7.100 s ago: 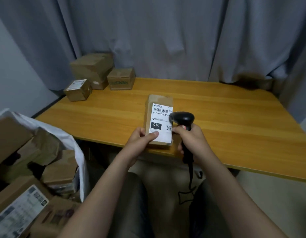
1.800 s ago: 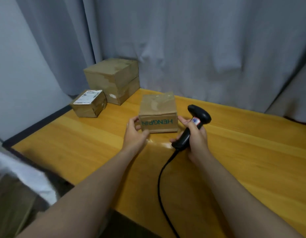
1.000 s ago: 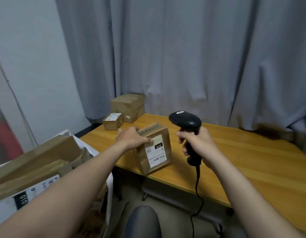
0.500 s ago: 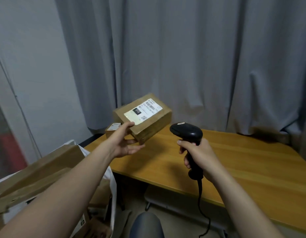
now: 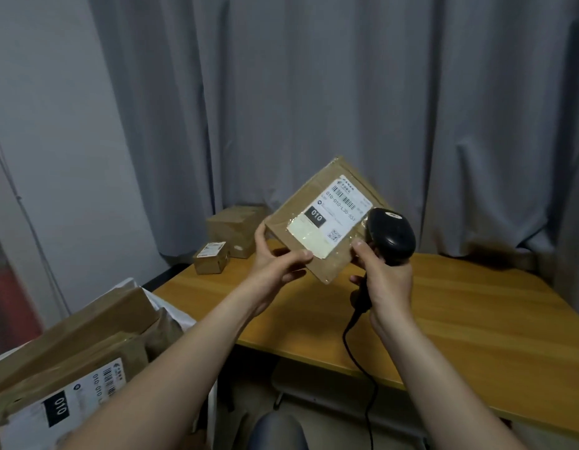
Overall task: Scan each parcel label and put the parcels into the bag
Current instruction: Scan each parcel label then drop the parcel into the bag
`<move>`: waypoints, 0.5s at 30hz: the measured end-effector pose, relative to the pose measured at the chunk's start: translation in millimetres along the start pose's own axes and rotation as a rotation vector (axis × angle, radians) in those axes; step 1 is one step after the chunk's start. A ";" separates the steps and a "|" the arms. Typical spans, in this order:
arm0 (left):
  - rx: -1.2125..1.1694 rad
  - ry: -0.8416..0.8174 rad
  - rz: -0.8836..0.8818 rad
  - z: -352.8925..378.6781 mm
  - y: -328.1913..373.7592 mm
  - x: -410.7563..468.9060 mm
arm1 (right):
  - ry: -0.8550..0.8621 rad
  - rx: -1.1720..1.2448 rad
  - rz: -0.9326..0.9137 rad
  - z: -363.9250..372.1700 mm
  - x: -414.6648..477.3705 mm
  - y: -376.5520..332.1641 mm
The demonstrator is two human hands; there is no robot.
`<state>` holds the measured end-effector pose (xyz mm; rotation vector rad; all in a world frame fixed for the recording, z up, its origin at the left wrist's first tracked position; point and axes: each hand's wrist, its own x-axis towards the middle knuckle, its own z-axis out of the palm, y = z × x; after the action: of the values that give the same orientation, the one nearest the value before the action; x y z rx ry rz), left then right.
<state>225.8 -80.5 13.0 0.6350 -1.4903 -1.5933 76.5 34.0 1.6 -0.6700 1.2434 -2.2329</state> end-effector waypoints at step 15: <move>0.520 0.198 0.022 -26.9 19.0 0.3 | -0.119 -0.340 -0.040 -5.1 -6.6 -16.5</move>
<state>252.2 -94.1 27.1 1.0290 -1.7587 -1.0837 75.3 49.0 12.4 -0.9464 1.5758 -1.9964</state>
